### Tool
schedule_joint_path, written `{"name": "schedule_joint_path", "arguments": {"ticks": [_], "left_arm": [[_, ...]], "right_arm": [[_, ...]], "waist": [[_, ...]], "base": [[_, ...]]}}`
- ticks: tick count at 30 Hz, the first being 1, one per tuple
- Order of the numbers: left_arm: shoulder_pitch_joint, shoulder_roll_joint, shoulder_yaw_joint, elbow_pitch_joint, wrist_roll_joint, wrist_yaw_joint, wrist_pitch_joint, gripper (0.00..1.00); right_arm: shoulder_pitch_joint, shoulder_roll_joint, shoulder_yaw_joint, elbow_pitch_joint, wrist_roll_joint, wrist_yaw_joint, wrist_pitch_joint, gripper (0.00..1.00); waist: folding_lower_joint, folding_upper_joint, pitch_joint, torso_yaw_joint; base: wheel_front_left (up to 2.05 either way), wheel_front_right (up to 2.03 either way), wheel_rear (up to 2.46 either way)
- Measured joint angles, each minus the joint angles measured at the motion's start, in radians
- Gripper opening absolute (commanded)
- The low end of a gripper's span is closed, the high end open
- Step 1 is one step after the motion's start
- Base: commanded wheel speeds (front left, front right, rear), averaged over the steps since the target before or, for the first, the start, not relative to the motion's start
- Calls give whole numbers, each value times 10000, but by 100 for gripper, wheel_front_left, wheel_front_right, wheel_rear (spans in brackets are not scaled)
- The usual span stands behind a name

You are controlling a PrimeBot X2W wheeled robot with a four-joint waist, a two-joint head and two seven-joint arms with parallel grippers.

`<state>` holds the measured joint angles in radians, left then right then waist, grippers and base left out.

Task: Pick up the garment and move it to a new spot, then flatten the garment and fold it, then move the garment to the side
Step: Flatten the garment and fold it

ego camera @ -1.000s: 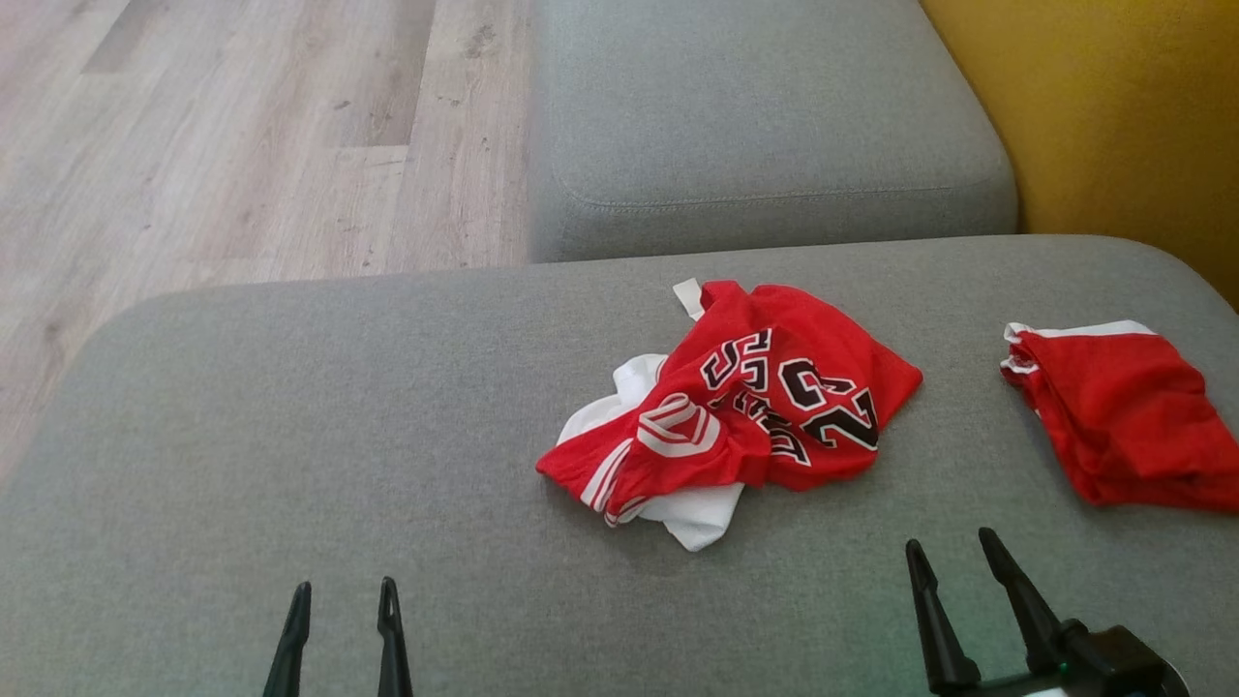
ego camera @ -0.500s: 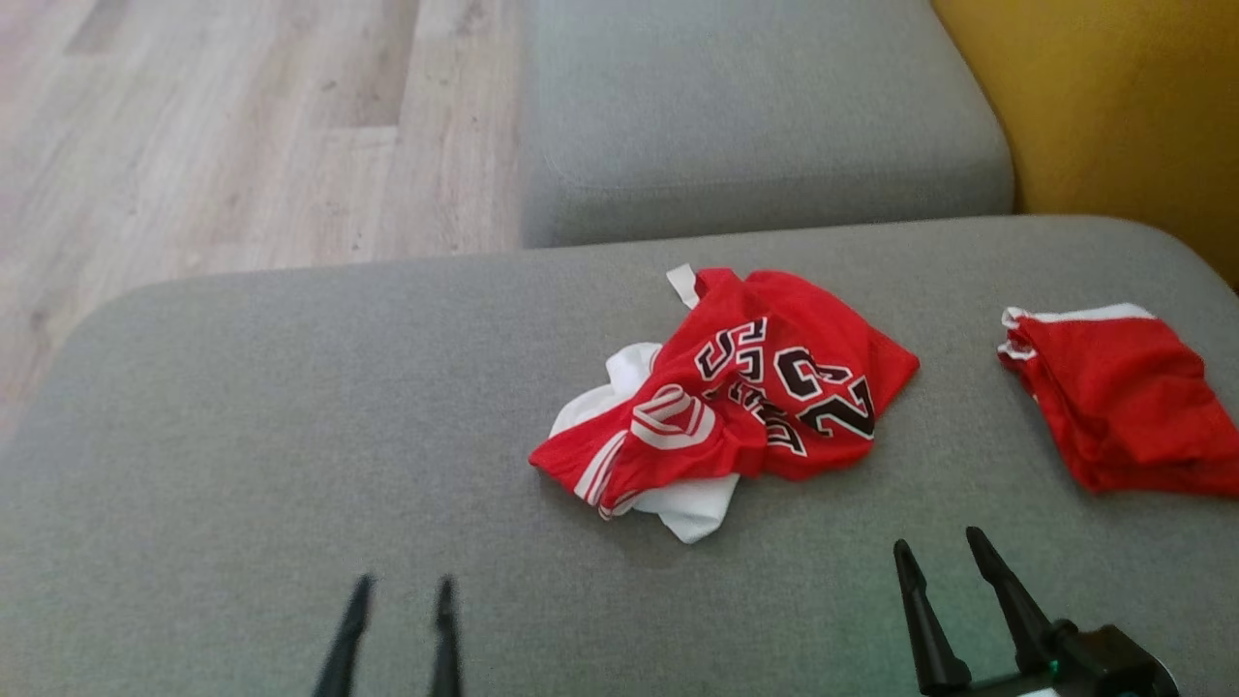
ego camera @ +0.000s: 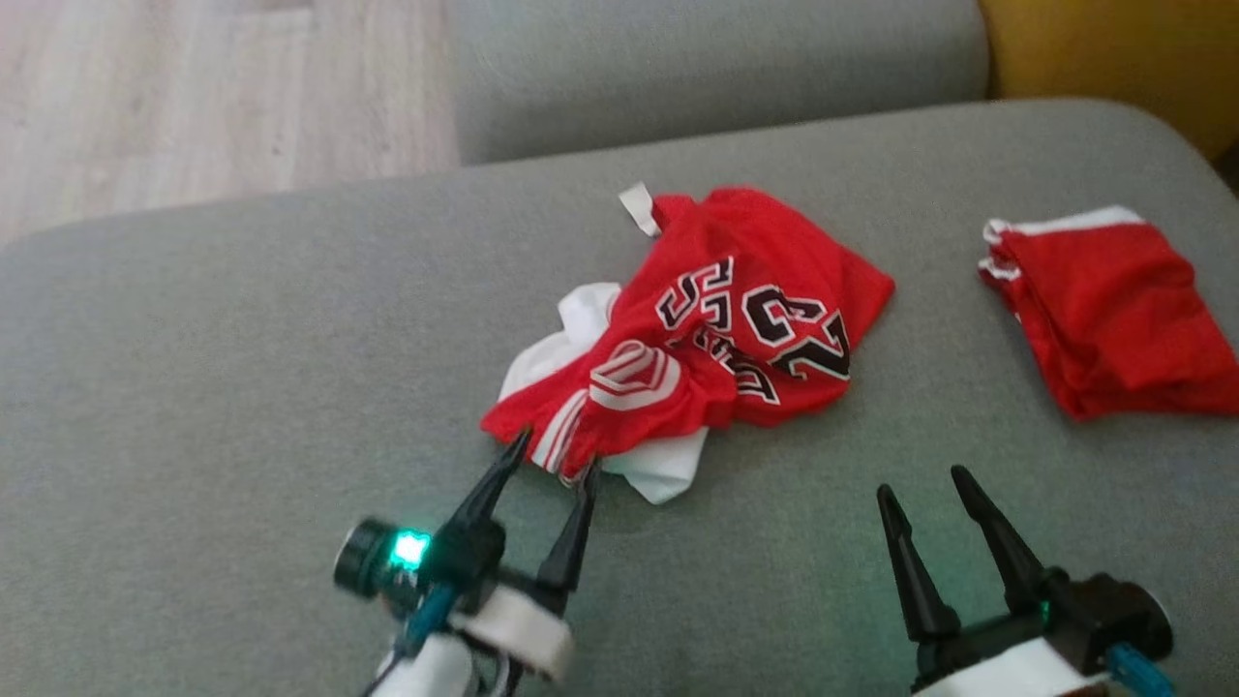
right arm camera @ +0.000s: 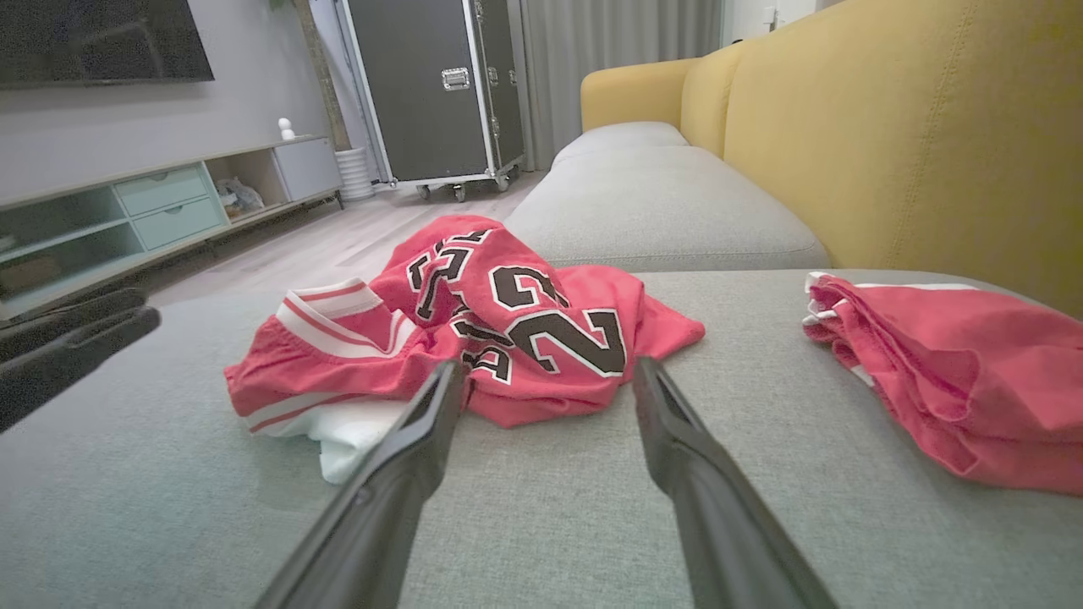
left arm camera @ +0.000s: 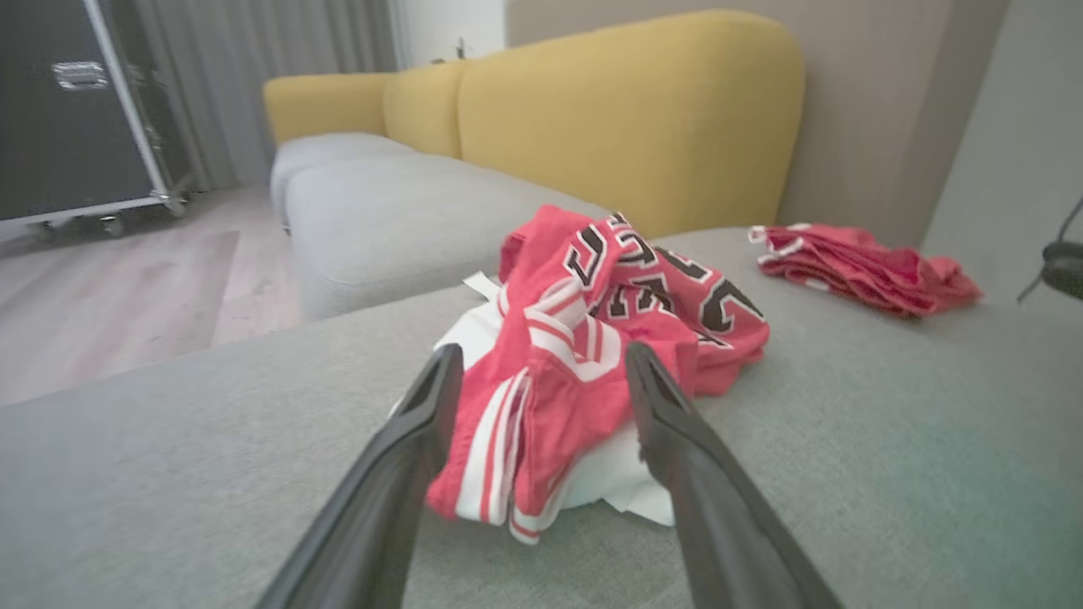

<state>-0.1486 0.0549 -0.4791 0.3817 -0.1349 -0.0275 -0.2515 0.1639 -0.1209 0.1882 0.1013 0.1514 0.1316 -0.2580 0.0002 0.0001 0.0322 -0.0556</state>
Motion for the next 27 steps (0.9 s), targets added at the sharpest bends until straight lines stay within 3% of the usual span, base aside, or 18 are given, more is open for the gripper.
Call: {"name": "schedule_joint_path", "arguments": {"ticks": [6,11,13,17,20,23,27], "left_arm": [[-2109,-25,-646,1864,-412,15,38,100],[-2936,-54,-1210,2796,-846,109,38,100],[-3092,-59,-1400,2894,-978,173,36,0],[-3345,-63,-1689,2917,-1057,234,21,0],[-3382,-54,-1766,2197,-1229,171,19,0],[-3610,-61,-1942,1369,-1488,-184,-6,0],[-4755,-69,-1707,464,-2738,-627,-4,0]], "right_arm": [[-564,-65,4,-33,-40,0,0,100],[-747,-75,-75,-69,-123,0,0,100],[-753,-73,-130,-71,-134,0,0,100],[-823,15,-253,-71,-207,0,0,100],[-921,121,-265,-63,-207,0,0,100],[-930,155,-242,-27,-207,0,0,100],[-928,222,-182,29,-207,0,0,100]], "waist": [[1,0,712,-442],[2,0,1203,-778],[1,0,1330,-891],[0,0,1385,-1078],[-1,0,1270,-1194],[-2,0,1117,-1339],[-2,0,842,-1524]], "base": [[0,0,0],[0,0,0],[0,0,0],[0,0,0],[0,0,0],[0,0,0],[0,0,0]]}}
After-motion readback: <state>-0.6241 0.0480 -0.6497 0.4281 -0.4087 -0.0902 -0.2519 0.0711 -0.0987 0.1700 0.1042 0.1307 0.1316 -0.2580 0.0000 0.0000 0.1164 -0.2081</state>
